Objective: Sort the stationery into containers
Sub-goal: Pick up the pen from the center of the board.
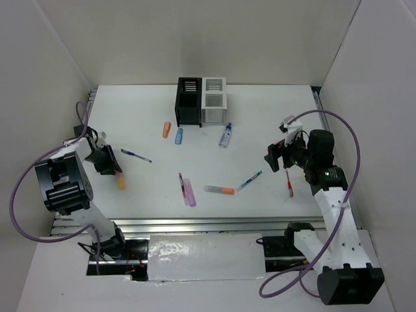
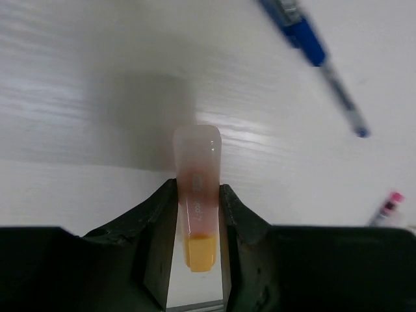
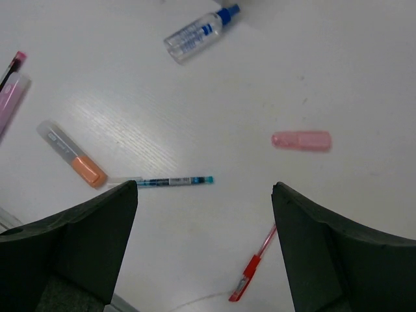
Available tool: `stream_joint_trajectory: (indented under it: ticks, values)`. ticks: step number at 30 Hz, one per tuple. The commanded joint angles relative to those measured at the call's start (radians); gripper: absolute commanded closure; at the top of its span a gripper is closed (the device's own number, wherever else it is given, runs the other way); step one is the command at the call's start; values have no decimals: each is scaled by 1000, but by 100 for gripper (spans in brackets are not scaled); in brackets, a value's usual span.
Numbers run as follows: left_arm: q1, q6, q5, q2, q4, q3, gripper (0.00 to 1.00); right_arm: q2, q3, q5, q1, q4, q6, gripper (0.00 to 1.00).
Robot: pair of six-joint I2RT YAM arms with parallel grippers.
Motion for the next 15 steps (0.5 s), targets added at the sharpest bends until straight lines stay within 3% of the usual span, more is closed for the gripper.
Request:
stream_joint_trajectory:
  ticks: [1, 6, 9, 12, 15]
  values:
    - [-7, -71, 262, -23, -32, 89, 83, 19, 100, -12, 128, 67, -140, 10]
    - [-53, -94, 457, -32, -149, 209, 90, 38, 115, 18, 410, 171, -350, 9]
    - [-88, -100, 506, -52, -189, 209, 92, 41, 72, -14, 561, 251, -648, 9]
    - [-129, -106, 520, -81, -218, 186, 91, 71, 26, -47, 674, 346, -837, 12]
    - [-181, -116, 502, -121, -230, 168, 92, 160, 47, -83, 765, 446, -918, 18]
